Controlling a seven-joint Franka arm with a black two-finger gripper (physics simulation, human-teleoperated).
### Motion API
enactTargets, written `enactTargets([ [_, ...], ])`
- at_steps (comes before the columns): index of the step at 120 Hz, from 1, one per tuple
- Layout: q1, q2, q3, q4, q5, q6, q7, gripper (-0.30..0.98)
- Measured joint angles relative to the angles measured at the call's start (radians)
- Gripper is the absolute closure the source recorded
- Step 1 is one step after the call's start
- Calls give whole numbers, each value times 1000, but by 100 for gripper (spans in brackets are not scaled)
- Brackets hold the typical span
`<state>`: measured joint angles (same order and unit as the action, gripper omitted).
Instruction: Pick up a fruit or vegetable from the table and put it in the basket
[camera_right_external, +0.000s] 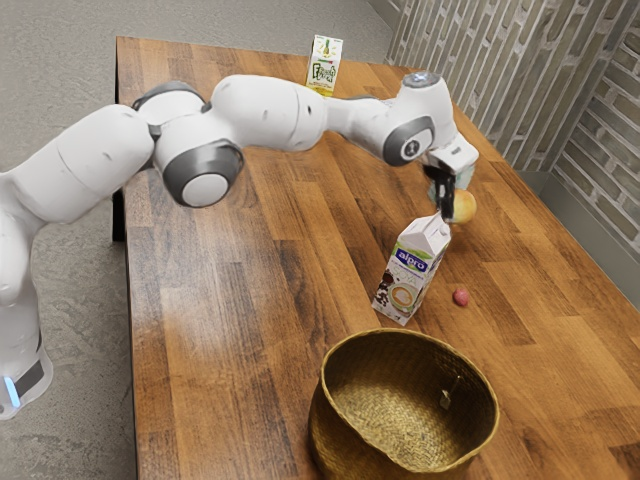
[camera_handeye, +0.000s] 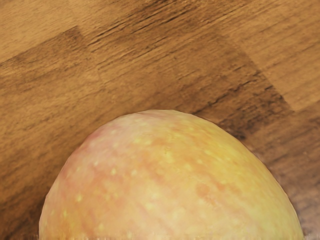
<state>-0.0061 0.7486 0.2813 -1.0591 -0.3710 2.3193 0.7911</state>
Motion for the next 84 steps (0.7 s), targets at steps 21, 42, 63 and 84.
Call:
enactTargets([
  [21,-145,-143,227,-1,5,-152,-8,34],
  [42,-640,-272,691,-20,13,-396,-16,30],
  [63,-1051,-269,856,-53,65,-537,-62,32],
  [84,-1160,-265,827,-74,138,-674,-133,34],
])
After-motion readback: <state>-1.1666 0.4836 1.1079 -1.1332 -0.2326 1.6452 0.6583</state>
